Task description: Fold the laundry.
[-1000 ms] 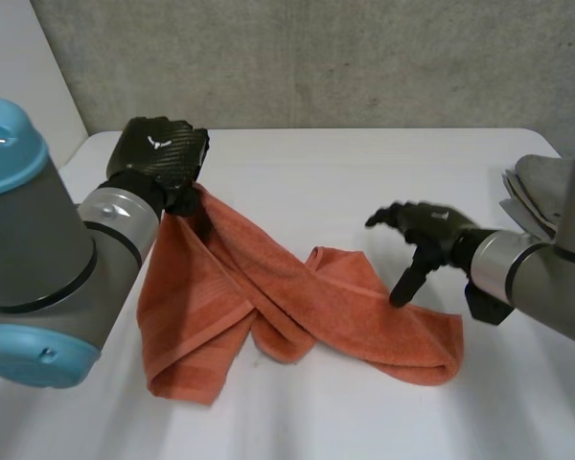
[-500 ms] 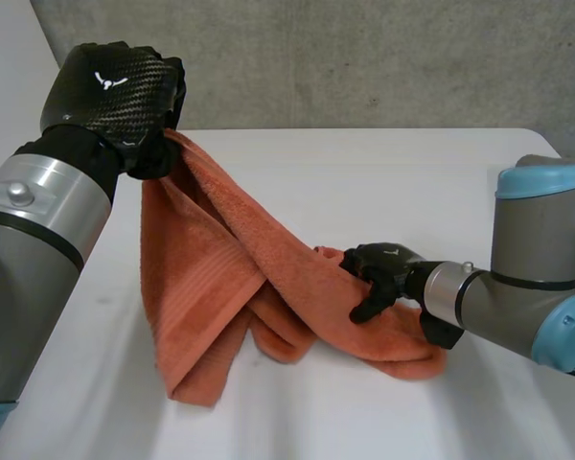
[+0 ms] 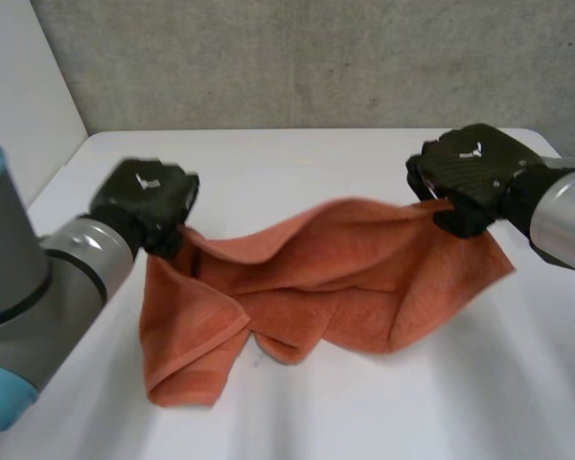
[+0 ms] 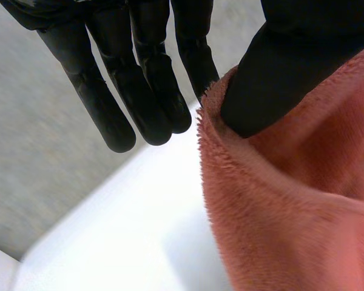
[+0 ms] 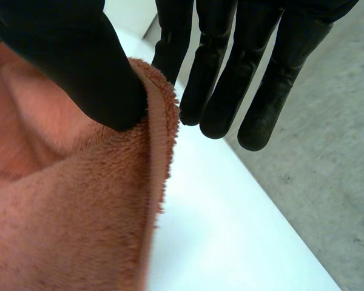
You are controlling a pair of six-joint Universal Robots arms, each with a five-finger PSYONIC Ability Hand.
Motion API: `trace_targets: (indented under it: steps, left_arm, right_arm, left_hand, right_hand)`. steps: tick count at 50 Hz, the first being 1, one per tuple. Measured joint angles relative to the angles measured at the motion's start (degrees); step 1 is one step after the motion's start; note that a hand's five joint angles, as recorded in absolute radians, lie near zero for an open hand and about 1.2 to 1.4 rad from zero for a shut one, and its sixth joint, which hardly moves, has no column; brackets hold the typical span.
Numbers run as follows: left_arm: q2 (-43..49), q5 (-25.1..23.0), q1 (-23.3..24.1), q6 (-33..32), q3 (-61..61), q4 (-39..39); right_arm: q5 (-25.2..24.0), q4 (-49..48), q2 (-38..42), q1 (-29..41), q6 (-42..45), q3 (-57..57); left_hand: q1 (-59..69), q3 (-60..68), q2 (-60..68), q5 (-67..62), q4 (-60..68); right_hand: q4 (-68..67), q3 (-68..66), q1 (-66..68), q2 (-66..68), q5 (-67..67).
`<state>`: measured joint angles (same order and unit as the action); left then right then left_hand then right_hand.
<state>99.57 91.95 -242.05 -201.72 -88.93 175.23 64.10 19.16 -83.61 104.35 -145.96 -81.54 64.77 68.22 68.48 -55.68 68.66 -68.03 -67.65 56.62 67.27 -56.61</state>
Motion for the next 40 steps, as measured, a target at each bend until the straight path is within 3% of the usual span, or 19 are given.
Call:
trace_targets:
  steps: [4,9,16,17,20,22,27,31,40]
  left_arm:
    - [5.1,-0.6,0.1,-2.7,0.8,-0.9]
    - [14.2,-0.6,-0.1,-8.9,5.3,2.0]
    - [22.7,-0.4,-2.2,-17.4,16.2,11.8]
    - [24.0,-0.5,-2.9,-19.2,20.1,17.0]
    - [24.5,-0.6,-3.4,-20.2,23.3,21.9]
    - [23.6,-0.6,-4.1,-20.5,26.4,29.3]
    - [17.3,-0.6,-5.2,-17.1,27.7,41.7]
    - [12.1,-0.7,-5.7,-13.1,25.5,45.4]
    - [4.3,-4.0,-6.7,-8.6,11.3,40.7]
  right_arm:
    - [1.3,4.5,0.6,0.2,8.3,-1.4]
    - [6.3,6.7,9.2,2.0,14.0,2.2]
    - [14.0,0.7,21.5,4.4,12.4,16.0]
    - [16.8,-4.3,25.7,5.5,9.7,23.8]
    - [18.3,-8.5,27.7,6.2,7.2,29.3]
    - [19.8,-15.3,29.0,6.9,2.8,35.7]
    - [22.0,-28.9,25.7,7.6,-4.0,40.4]
    - [22.8,-35.1,22.0,7.9,-5.4,38.9]
    - [22.4,-32.4,15.4,8.6,-2.3,23.5]
  left_hand:
    - [0.0,0.0,0.0,0.0,0.0]
    - [0.0,0.0,0.0,0.0,0.0]
    - [0.0,0.1,0.1,0.0,0.1]
    - [0.0,0.1,0.1,0.0,0.2]
    - [0.0,0.1,0.1,0.0,0.2]
    - [0.0,0.2,0.1,0.0,0.2]
    - [0.0,0.2,0.1,0.0,0.2]
    - [0.0,0.2,0.1,0.0,0.2]
    - [0.0,0.2,0.1,0.0,0.2]
  right_hand:
    - [0.0,0.0,0.0,0.0,0.0]
    - [0.0,0.0,0.0,0.0,0.0]
    - [0.0,0.0,0.0,0.0,0.0]
    - [0.0,0.0,0.0,0.0,0.0]
    - [0.0,0.0,0.0,0.0,0.0]
    - [0.0,0.0,0.0,0.0,0.0]
    - [0.0,0.0,0.0,0.0,0.0]
    - [0.0,0.0,0.0,0.0,0.0]
    - [0.0,0.0,0.0,0.0,0.0]
